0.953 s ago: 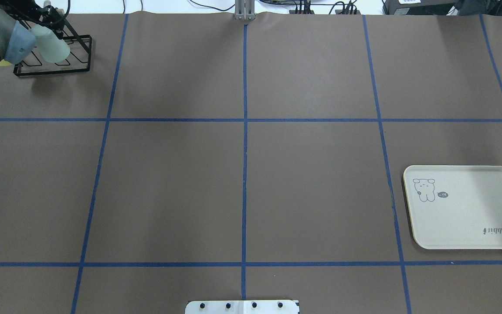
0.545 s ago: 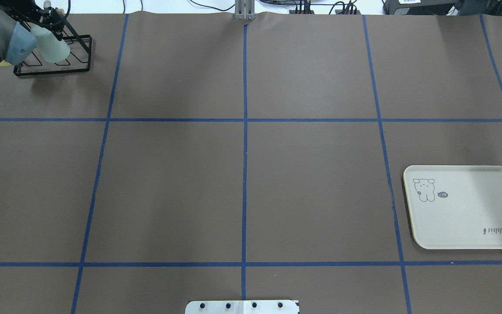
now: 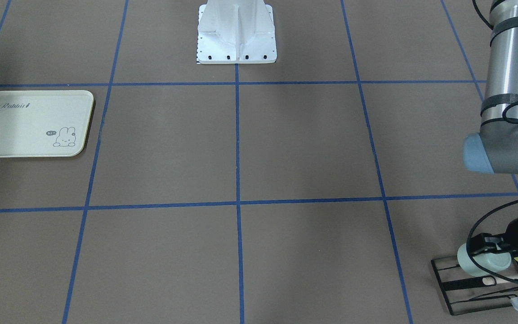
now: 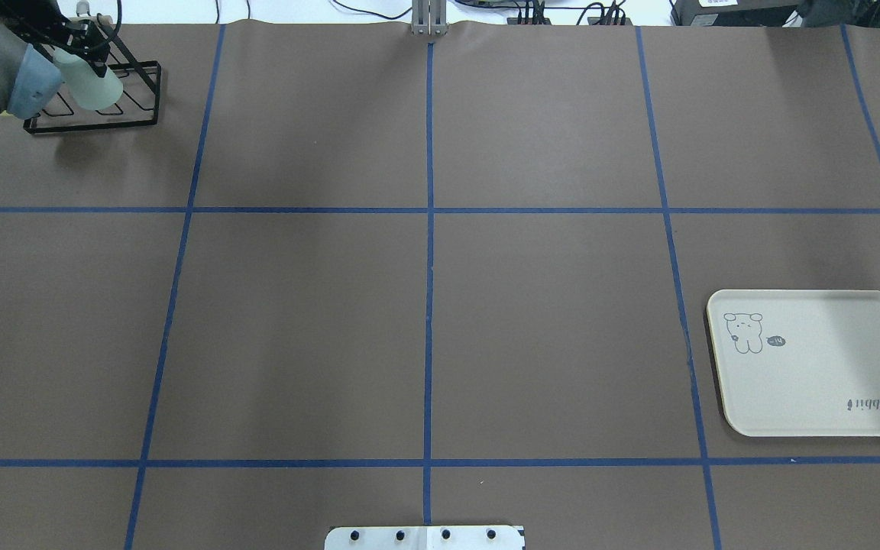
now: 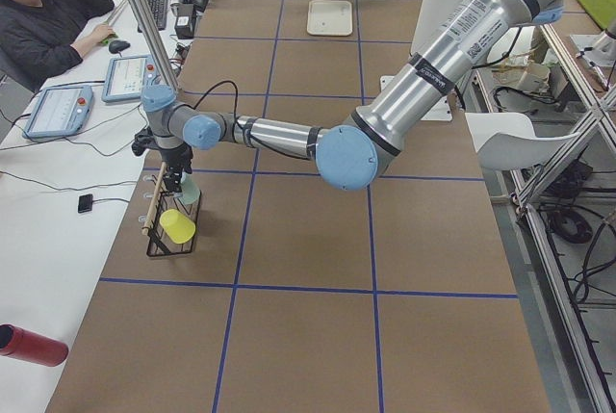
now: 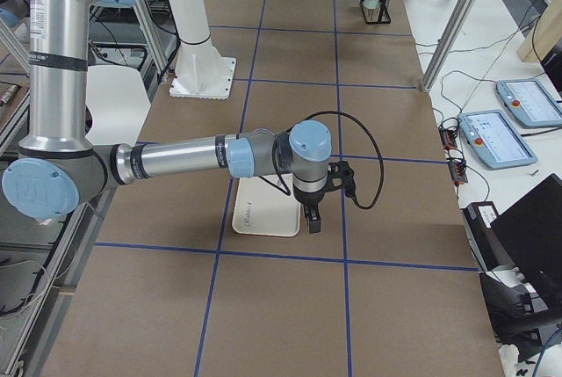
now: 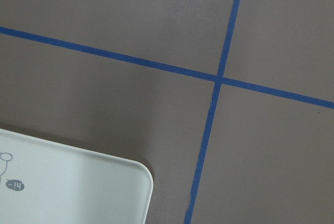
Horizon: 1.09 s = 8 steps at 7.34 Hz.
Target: Left arm grabs green cup and hands to right arm on tray
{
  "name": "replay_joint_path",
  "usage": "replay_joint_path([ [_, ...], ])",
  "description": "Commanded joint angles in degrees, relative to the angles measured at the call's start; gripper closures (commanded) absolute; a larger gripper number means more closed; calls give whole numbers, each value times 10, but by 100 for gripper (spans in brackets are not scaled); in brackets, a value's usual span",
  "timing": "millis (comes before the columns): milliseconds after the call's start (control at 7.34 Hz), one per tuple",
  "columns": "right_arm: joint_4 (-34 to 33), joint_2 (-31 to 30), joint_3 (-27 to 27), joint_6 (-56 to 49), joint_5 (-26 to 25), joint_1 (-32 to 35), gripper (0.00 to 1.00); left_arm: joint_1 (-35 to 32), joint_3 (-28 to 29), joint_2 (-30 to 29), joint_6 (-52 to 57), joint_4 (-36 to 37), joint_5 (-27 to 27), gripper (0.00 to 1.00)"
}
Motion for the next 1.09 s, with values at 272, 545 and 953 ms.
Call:
replay_joint_path([
  [272, 0, 0, 0, 0, 0, 0, 0, 1, -1, 0, -1, 0, 0, 14],
  [545, 1, 0, 0, 0, 0, 0, 0, 1, -1, 0, -2, 0, 0, 14],
  [953, 0, 0, 0, 0, 0, 0, 0, 1, -2, 0, -2, 0, 0, 32],
])
